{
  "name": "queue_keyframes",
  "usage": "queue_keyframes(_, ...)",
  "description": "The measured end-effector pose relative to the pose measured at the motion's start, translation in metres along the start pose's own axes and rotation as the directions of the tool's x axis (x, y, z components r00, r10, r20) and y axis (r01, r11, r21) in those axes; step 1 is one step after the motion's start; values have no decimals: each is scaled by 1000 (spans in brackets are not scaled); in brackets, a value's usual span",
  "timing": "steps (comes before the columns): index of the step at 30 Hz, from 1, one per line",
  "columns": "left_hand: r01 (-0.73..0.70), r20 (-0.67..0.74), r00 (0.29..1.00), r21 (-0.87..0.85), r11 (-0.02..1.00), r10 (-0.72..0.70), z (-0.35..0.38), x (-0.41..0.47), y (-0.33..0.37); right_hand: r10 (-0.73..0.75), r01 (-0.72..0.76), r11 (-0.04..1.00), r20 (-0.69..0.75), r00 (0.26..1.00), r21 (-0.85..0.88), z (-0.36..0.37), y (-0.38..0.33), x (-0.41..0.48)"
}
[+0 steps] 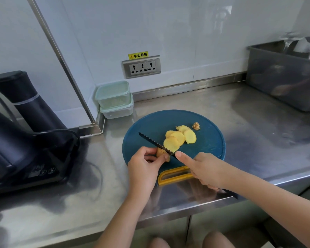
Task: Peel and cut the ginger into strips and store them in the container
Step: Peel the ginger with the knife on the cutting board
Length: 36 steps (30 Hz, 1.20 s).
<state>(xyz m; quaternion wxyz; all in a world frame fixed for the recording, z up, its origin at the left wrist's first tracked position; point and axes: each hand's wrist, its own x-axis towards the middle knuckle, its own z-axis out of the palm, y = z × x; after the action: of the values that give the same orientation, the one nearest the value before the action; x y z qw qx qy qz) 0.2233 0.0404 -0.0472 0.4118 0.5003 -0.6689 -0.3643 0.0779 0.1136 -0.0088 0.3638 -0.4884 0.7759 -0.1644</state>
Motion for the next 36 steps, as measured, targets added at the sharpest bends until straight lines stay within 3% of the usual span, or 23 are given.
queue_keyframes(5,3,31,1000,-15,1000,-2,-1,2,-1,-142,138,989,-100,985,-44,2,3,-13)
queue_keyframes(17,-48,42,998,42,998,46,-2,5,-8,-247,231,964,-125,961,-129,6,5,-15)
queue_keyframes(36,-103,35,994,68,992,101,0,0,-4,-204,186,972,-127,971,-140,10,8,-10)
